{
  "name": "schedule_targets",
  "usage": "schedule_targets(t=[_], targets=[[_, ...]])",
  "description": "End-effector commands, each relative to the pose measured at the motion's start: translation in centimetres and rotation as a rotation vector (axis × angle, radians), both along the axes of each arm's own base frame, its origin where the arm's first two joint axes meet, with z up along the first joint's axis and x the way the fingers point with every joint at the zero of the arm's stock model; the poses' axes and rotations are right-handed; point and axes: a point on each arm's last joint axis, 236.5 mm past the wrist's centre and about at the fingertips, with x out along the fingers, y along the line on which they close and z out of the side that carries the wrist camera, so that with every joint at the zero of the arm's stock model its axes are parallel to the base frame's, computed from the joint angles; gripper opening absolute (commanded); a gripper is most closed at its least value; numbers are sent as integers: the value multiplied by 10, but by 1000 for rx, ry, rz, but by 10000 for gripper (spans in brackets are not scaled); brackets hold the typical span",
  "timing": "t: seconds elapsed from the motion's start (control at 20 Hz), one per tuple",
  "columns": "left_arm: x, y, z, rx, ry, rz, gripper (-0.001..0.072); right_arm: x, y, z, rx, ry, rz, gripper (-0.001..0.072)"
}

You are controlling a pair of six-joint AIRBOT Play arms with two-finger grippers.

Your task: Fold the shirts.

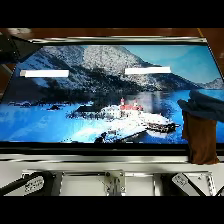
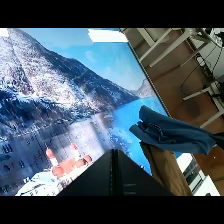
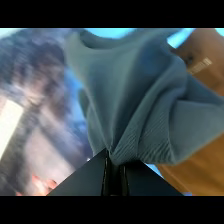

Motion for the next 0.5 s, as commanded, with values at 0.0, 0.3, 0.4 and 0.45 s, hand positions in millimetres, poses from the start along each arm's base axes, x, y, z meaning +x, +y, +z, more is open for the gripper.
schedule_targets(t=[0.0, 0.3, 0.4, 0.45], targets=[[-4, -3, -2, 6, 7, -18, 38, -69, 11, -29, 51, 277, 67, 68], [-8, -17, -19, 81, 25, -48, 38, -147, 23, -72, 68, 579, 61, 68], [-8, -19, -19, 81, 25, -52, 38, -162, 31, -98, 81, 626, 49, 69], [-8, -19, -19, 81, 25, -52, 38, -167, 30, -110, 77, 647, 35, 71]])
